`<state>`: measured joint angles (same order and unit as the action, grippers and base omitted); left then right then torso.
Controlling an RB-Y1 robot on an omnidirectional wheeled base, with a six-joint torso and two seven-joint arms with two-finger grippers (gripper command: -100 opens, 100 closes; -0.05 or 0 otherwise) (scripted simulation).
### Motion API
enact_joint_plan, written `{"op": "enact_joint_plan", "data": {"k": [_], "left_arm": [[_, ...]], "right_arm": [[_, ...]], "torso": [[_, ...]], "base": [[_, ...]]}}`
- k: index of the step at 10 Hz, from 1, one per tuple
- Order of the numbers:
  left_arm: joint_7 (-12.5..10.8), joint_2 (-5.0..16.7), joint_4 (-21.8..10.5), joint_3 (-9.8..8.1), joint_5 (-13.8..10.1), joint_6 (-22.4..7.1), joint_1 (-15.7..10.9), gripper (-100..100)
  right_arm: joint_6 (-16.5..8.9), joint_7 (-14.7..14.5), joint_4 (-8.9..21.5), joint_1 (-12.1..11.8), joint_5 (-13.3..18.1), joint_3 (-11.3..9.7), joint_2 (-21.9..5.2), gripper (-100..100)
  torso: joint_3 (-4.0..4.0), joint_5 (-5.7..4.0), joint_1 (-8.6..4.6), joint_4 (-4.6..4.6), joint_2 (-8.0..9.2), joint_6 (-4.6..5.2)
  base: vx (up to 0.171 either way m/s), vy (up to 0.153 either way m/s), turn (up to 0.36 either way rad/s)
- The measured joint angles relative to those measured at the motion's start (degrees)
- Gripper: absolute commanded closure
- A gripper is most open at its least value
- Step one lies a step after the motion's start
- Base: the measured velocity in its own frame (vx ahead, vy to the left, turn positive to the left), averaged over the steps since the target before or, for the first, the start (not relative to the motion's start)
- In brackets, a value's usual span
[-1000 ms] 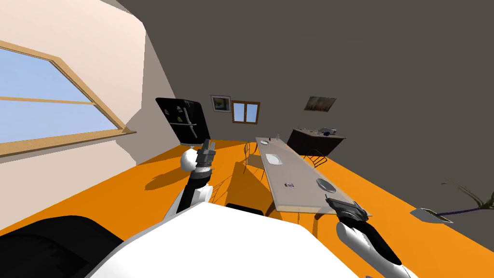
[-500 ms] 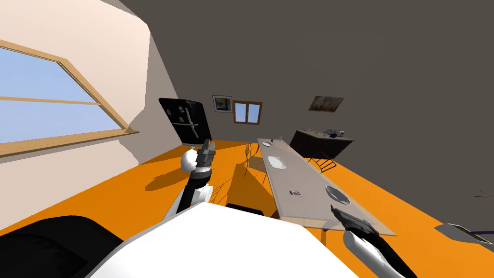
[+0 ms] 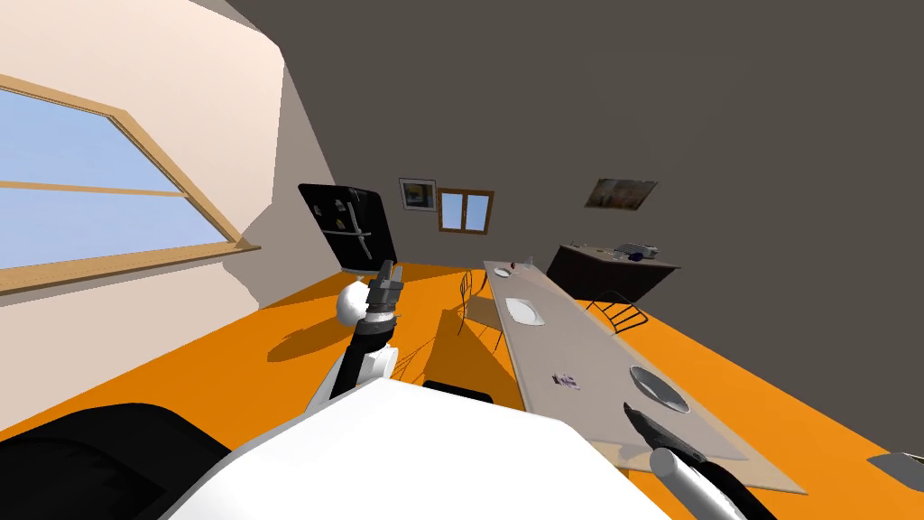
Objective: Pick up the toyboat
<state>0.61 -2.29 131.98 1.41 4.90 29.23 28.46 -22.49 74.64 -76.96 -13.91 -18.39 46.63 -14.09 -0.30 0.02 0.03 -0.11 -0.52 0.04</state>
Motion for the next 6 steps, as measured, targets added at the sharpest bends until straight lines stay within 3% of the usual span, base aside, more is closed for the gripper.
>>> {"op": "enact_joint_plan", "data": {"k": [6], "left_arm": [[0.0, 0.0, 0.0, 0.0, 0.0, 0.0, 0.0, 0]], "right_arm": [[-3.9, 8.4, 7.7, 1.5, -3.5, 4.3, 0.6, -100]], "torso": [[0.04, -0.02, -0.07, 0.01, 0.1, 0.0]], "base": [[0.133, 0.004, 0.014]]}}
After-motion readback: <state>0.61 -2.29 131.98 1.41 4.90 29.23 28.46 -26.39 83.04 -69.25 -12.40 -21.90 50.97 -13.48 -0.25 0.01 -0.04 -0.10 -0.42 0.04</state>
